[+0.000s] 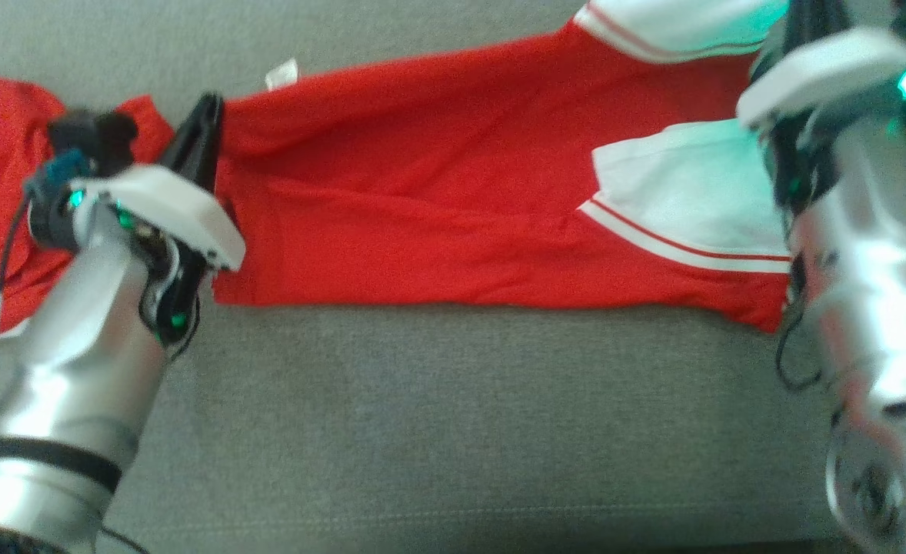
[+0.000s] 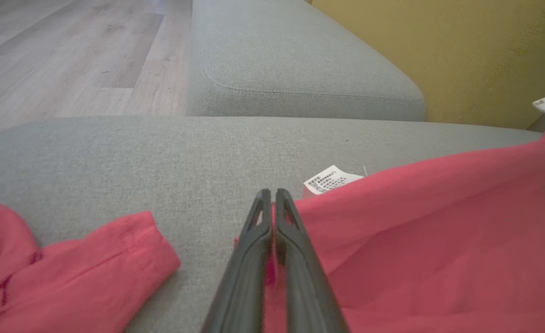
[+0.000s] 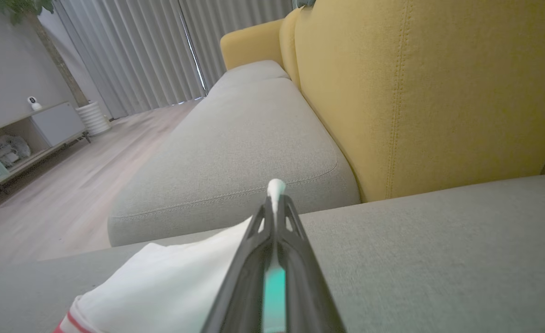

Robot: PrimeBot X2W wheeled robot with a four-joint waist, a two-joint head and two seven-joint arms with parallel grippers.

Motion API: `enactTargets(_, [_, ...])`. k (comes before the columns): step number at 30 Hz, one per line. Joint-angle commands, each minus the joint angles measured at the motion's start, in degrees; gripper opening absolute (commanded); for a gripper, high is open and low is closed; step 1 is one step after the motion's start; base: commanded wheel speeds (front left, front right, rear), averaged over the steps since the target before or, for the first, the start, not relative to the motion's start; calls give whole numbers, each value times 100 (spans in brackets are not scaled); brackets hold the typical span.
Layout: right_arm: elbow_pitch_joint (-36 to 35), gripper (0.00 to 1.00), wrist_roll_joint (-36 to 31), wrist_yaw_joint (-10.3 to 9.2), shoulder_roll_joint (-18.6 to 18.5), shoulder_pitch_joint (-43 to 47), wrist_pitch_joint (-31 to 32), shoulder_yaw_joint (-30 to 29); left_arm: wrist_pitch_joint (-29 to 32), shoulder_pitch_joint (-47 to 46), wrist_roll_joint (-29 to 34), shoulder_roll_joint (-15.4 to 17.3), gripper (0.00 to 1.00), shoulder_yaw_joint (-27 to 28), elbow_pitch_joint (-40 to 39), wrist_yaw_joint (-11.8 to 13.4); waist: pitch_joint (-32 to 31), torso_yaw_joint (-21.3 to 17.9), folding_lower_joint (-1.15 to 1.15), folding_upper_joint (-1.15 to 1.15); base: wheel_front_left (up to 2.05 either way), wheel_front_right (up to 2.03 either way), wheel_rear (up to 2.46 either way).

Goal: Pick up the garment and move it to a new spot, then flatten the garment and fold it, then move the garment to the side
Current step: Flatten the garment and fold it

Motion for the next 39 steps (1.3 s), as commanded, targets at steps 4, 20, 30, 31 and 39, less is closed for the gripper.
enactTargets(4, [-1072,0,1055,37,45,1068,202,930,-69,553,291,87,0,607,-307,130,-398,-281,0,0,0,0,0])
enactTargets(20, [-3119,0,1873,37,-421,3420,1451,1387,-70,1868,1208,-430,0,1760,-514,384,-714,-329,0,0,0,0,0])
enactTargets(30, [-3359,100,1433,37,-233,3558,1561,897,-70,2689,2002,-939,100,2809,-1486,783,-869,-83,0,0,0,0,0])
enactTargets(31, [-3314,100,1354,37,-214,3541,1571,877,-70,2791,2058,-1009,100,2925,-1591,771,-874,-37,0,0,0,0,0])
enactTargets(39, [-2362,100,526,37,-245,3255,1683,247,-70,3371,2499,-1391,100,3403,-2117,509,-850,496,0,0,0,0,0])
